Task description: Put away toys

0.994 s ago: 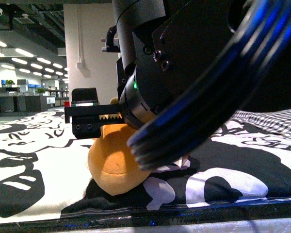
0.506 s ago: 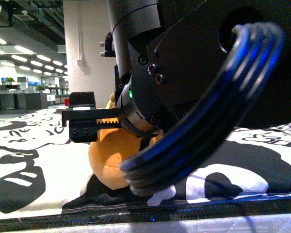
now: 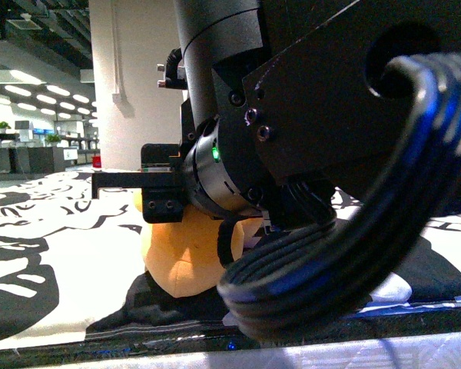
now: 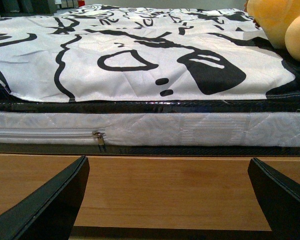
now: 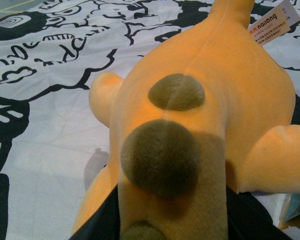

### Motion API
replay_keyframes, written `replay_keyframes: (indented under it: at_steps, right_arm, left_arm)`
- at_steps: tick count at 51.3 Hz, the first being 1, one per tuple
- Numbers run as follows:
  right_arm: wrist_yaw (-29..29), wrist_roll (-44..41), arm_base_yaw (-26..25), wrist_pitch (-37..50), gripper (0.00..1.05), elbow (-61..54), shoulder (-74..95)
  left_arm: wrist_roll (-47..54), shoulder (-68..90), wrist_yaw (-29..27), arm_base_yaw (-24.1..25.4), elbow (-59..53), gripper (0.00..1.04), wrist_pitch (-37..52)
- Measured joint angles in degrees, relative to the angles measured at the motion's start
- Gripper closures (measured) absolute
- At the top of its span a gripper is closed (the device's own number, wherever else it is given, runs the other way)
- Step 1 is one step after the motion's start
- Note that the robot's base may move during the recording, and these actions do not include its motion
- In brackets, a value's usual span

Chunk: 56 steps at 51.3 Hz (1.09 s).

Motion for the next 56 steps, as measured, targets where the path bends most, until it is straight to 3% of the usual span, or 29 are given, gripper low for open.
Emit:
replay_keyframes:
  at_steps: [5,9,37,56]
  right_arm:
    - [-1.84,0.46,-0.55,-1.22,0.92,-0.17,-1.95]
    - [-3.82,0.87,-1.44,-2.40,0.96,0.00,-3.91]
    - [-11.69,5.73,-12.31,-6.49,0.97,7.43,-14.53]
    - [-25.83,6.71,-23.74,-4.79,0.97,-2.67,-29.03]
  left_arm:
    - [-0.02,0.00,0.00,0.00,0.00,0.06,0.00]
    - [0.00,0.00,0.00,0.00,0.00,0.06,0.00]
    - [-0.02,0.00,0.00,0.00,0.00,0.06,0.00]
    - [0.00,0.00,0.00,0.00,0.00,0.06,0.00]
